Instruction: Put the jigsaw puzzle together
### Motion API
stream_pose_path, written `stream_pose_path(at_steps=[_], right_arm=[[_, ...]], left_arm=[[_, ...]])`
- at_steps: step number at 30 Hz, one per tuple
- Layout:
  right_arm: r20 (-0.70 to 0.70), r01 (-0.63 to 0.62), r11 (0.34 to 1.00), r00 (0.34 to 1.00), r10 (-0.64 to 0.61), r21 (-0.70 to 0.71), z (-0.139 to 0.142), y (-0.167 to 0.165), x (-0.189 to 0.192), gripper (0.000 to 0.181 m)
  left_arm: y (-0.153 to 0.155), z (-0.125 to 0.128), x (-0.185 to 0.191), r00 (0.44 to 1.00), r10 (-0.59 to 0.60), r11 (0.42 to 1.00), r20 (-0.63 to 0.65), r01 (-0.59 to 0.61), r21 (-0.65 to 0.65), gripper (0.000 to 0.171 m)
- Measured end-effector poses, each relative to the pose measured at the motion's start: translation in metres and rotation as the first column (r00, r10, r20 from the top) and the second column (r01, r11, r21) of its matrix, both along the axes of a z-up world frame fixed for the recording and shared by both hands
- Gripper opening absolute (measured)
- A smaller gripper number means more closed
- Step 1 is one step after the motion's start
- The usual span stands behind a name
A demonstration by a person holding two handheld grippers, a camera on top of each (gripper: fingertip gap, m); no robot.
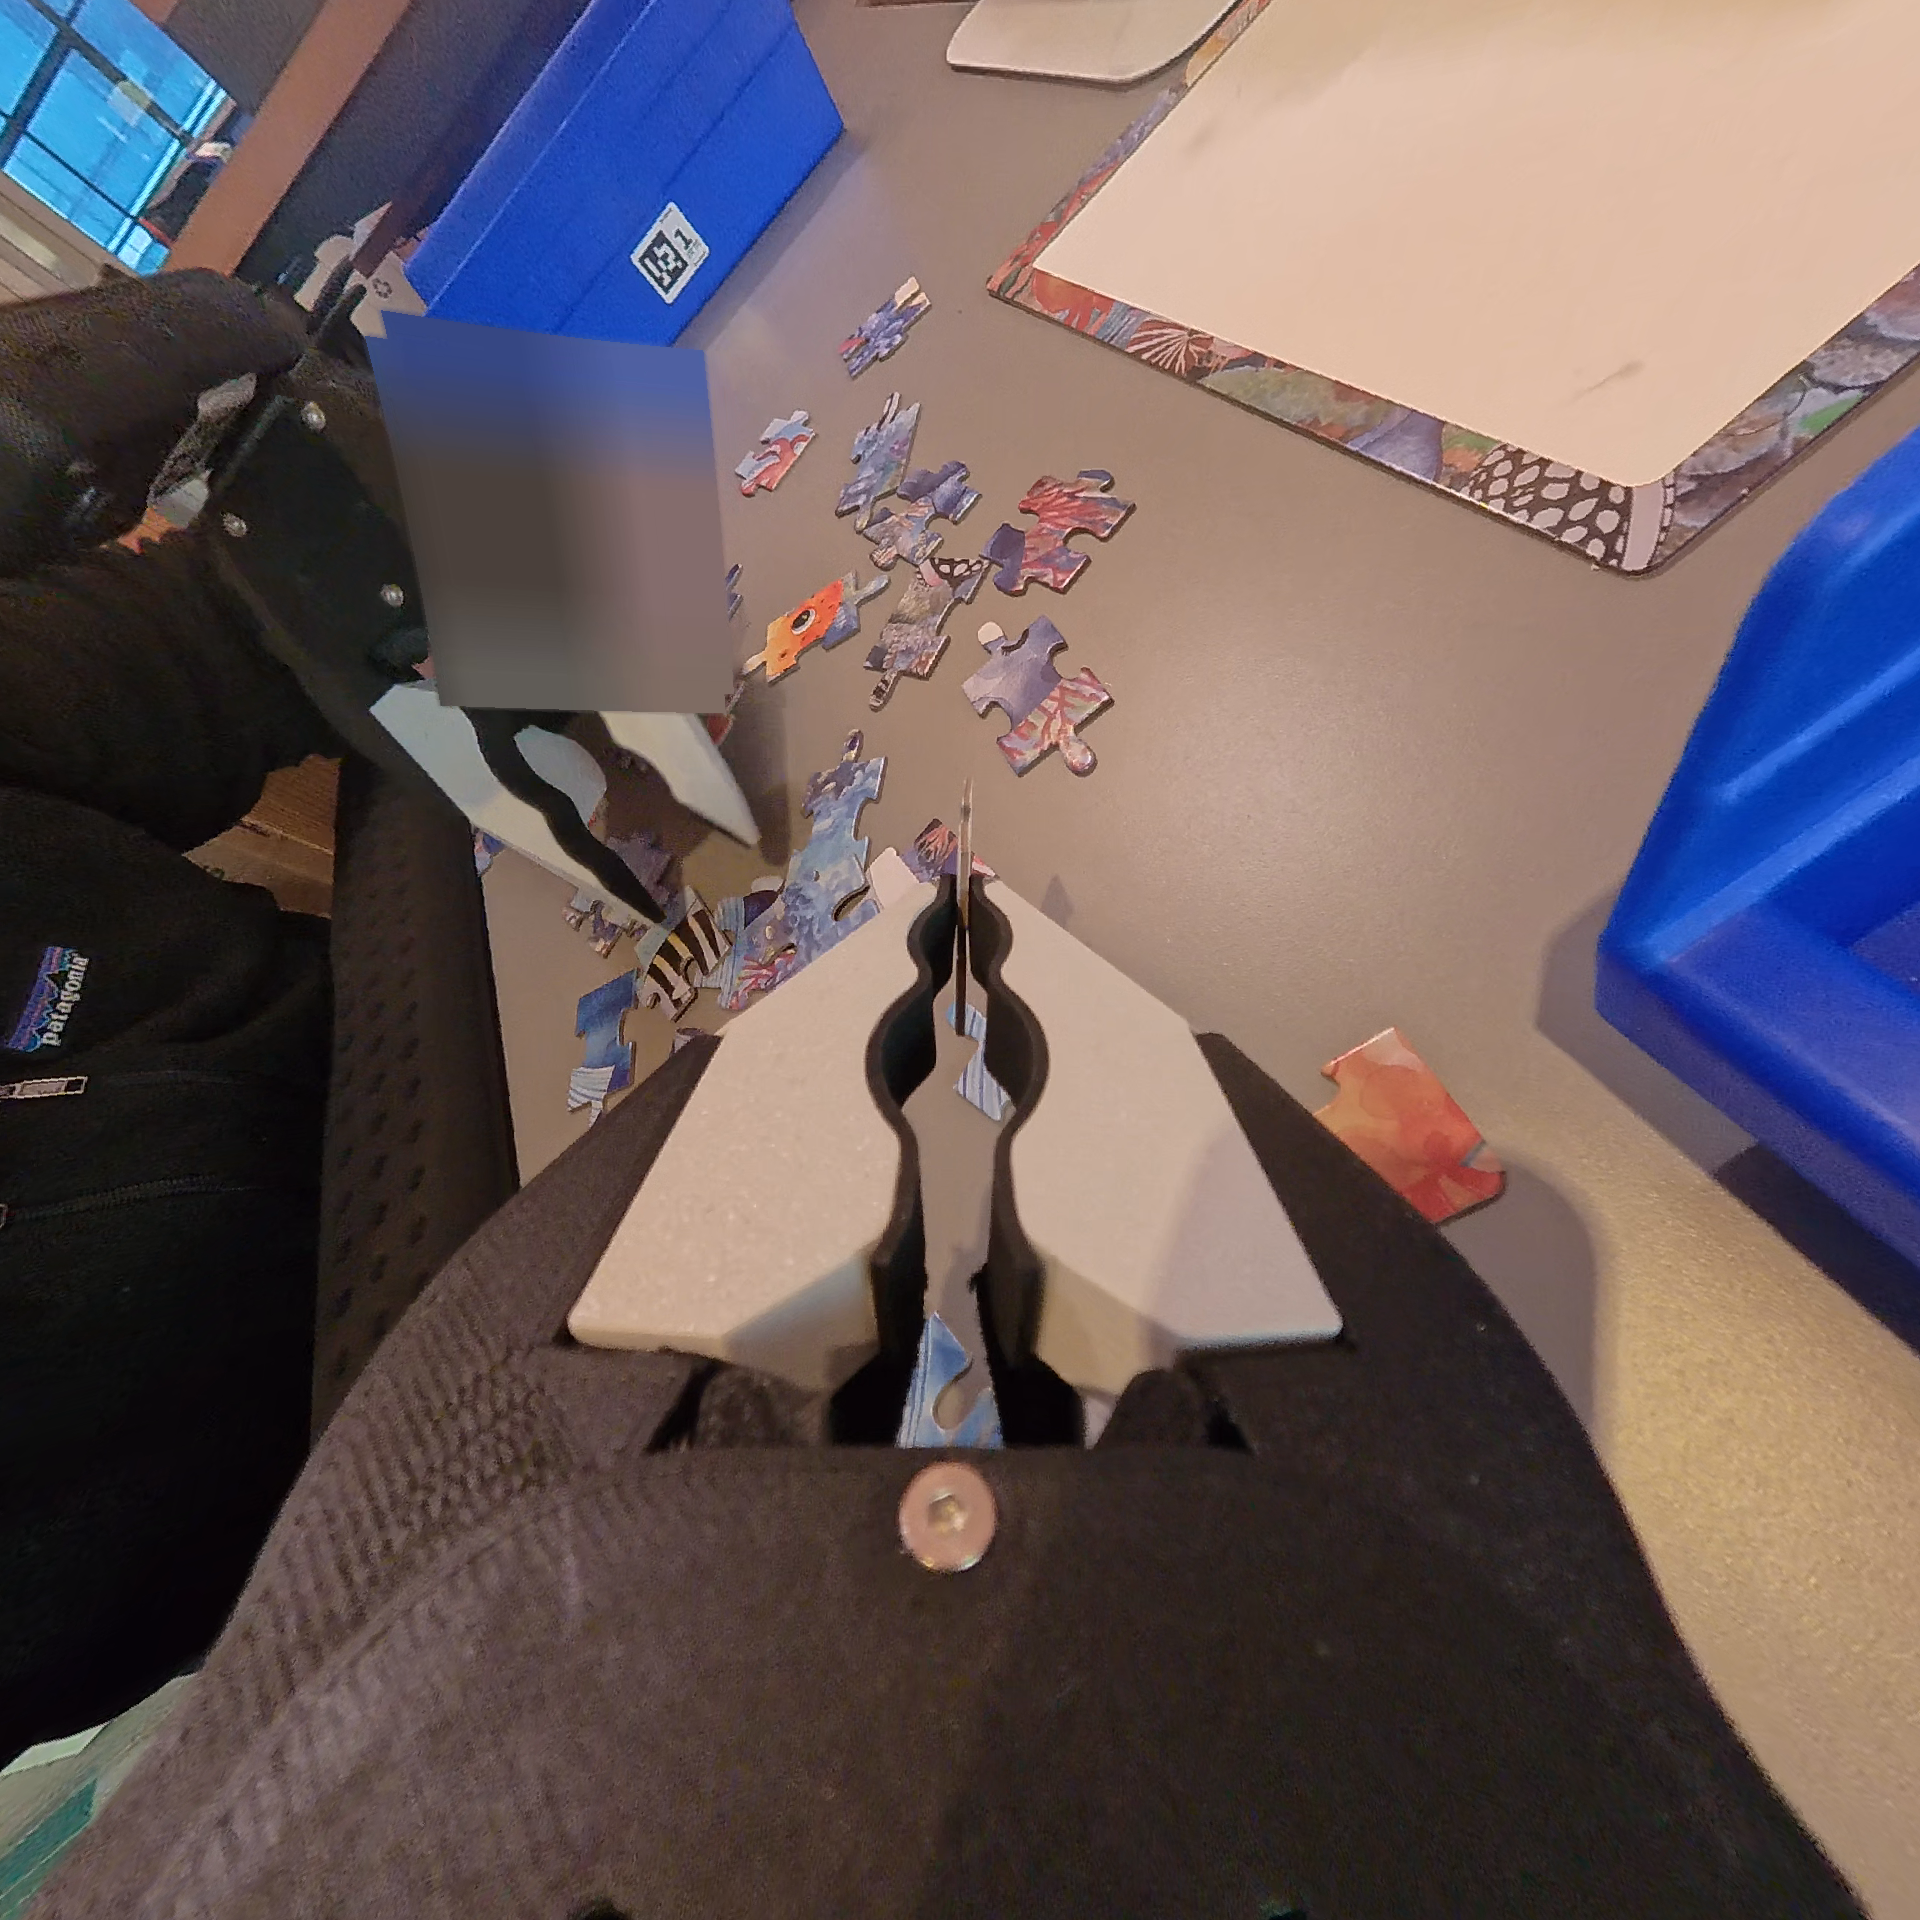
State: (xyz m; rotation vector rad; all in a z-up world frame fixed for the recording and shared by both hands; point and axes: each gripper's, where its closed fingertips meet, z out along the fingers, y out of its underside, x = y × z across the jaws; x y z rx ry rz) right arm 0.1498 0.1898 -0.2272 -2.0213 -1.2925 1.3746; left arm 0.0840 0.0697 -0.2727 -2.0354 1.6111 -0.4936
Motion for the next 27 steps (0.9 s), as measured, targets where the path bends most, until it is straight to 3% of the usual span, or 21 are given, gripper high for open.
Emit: stream_pose_path(at_steps=[6, 14, 27], right_arm=[[-0.005, 0.006, 1.000, 1.000, -0.006, 0.005, 0.002, 0.001, 0.002, 0.000], [-0.008, 0.006, 1.000, 1.000, -0.006, 0.014, 0.004, 0.001, 0.002, 0.000], [-0.016, 0.015, 1.000, 1.000, -0.015, 0.013, 0.005, 0.003, 0.005, 0.000]], left_arm=[[0.028, -0.006, 0.013, 0.999, 0.033, 0.999, -0.021, -0.033, 0.025, 0.049], [0.034, -0.013, 0.023, 0.999, 0.046, 0.999, 0.016, -0.046, -0.011, 0.046], [0.043, 0.006, 0.020, 1.000, 0.030, 0.978, -0.006, -0.028, 0.205, 0.045]])
